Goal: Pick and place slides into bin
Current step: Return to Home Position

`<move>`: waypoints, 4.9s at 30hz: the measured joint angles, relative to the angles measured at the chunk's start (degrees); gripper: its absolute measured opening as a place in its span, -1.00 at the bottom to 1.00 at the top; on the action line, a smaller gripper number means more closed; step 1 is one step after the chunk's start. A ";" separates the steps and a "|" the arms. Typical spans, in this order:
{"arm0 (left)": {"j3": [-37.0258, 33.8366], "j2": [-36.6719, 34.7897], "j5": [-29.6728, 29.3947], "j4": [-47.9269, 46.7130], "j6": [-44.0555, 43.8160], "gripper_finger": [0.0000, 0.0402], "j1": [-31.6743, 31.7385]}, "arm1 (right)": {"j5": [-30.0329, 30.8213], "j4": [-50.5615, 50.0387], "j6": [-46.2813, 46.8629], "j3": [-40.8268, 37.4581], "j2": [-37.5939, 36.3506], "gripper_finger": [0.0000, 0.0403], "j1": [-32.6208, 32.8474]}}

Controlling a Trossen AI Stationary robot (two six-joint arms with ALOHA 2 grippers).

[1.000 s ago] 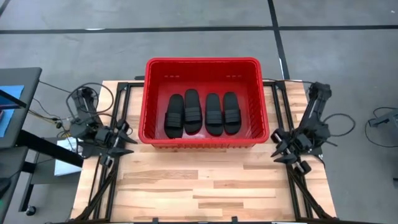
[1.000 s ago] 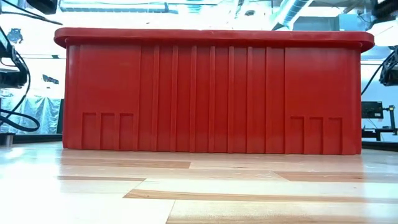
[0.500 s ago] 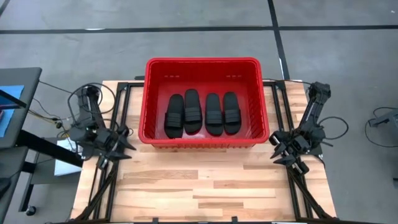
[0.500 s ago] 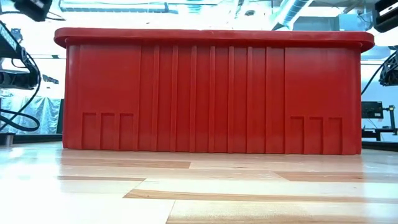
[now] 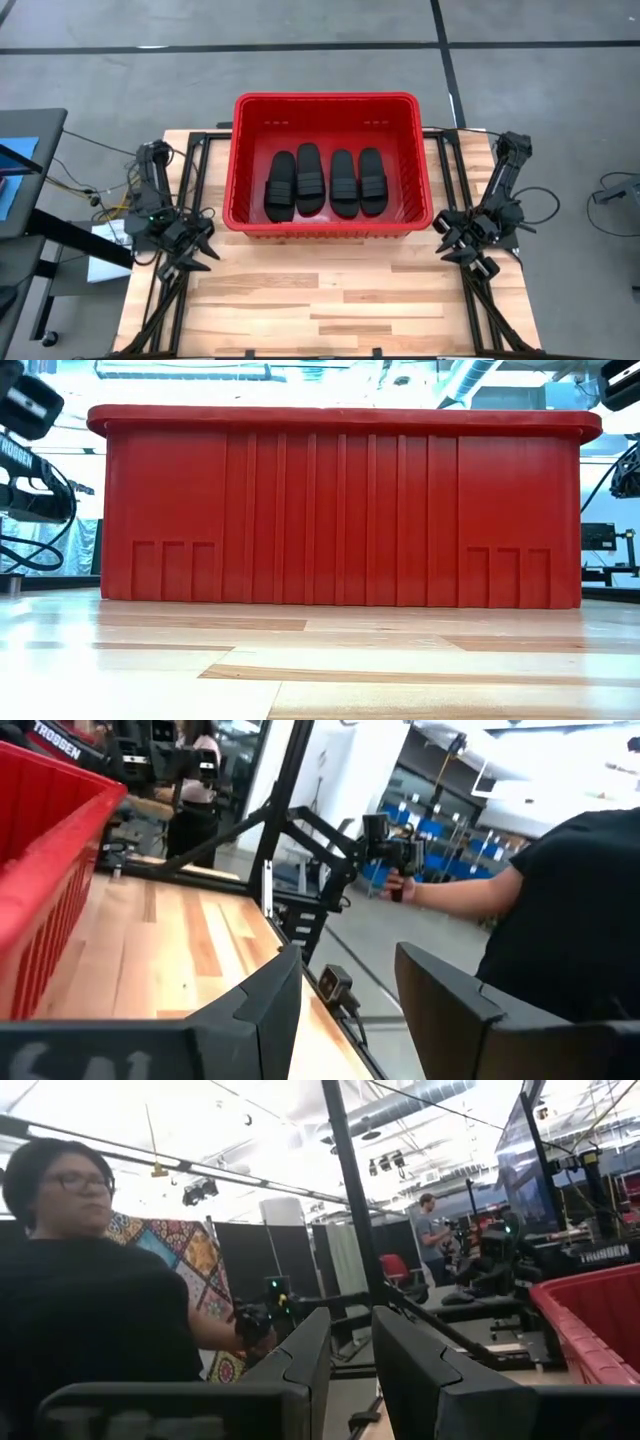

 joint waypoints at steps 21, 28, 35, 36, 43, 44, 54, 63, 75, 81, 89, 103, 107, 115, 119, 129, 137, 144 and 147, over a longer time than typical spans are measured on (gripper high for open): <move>-3.91 -2.37 -13.85 -3.67 -4.00 -0.24 -0.83 | 0.03 -11.29 6.83 0.02 0.00 -0.65 0.35; -3.91 -2.37 -12.85 -3.68 -2.71 -0.24 -0.82 | 0.02 -14.33 6.86 0.02 0.01 -0.65 0.35; -3.91 -2.37 -12.82 -3.78 -2.18 -0.24 -0.82 | 0.02 -16.50 6.85 0.02 0.00 -0.65 0.35; -3.91 -2.37 -12.82 -3.80 -2.16 -0.24 -0.82 | 0.02 -16.86 6.85 0.02 0.00 -0.65 0.35; -3.91 -2.37 -12.80 -3.82 -2.07 -0.24 -0.82 | 0.02 -17.08 6.85 0.02 0.00 -0.65 0.35; -3.91 -2.37 -12.80 -3.82 -2.07 -0.24 -0.82 | 0.02 -17.09 6.85 0.02 0.00 -0.65 0.35; -3.91 -2.37 -12.76 -3.87 -2.05 -0.24 -0.82 | 0.02 -17.08 6.85 0.02 0.00 -0.65 0.35; -3.91 -2.37 -12.61 -3.91 -2.05 -0.24 -0.82 | 0.02 -17.09 6.85 0.02 0.00 -0.65 0.35; -3.91 -2.35 -12.61 -3.93 -2.05 -0.24 -0.82 | 0.02 -17.09 6.85 0.02 0.00 -0.65 0.35; -3.91 -2.36 -12.63 -3.91 -2.05 -0.24 -0.81 | 0.02 -17.08 6.85 0.02 0.00 -0.65 0.35; -3.93 -2.35 -12.64 -3.93 -2.05 -0.24 -0.82 | 0.02 -17.07 6.85 0.02 0.00 -0.65 0.35; -3.93 -2.35 -12.67 -3.93 -2.05 -0.24 -0.82 | 0.02 -17.07 6.83 0.02 0.00 -0.65 0.35; -3.93 -2.36 -12.67 -3.93 -2.05 -0.24 -0.82 | 0.02 -17.07 6.84 0.02 0.00 -0.65 0.34; -3.93 -2.35 -12.70 -3.93 -2.05 -0.24 -0.82 | 0.02 -17.08 6.84 0.02 0.00 -0.65 0.34; -3.93 -2.35 -12.72 -3.93 -2.05 -0.24 -0.82 | 0.02 -17.08 6.85 0.02 0.00 -0.65 0.33; -3.93 -2.35 -12.72 -3.92 -2.05 -0.24 -0.82 | 0.02 -17.08 6.84 0.02 0.00 -0.65 0.34; -3.93 -2.35 -12.72 -3.91 -2.05 -0.24 -0.82 | 0.01 -17.08 6.84 0.02 0.00 -0.65 0.33; -3.93 -2.35 -12.74 -3.91 -2.05 -0.24 -0.82 | 0.02 -17.07 6.85 0.02 0.00 -0.65 0.33; -3.93 -2.35 -12.72 -3.91 -2.05 -0.24 -0.82 | 0.02 -17.09 6.84 0.02 0.01 -0.65 0.34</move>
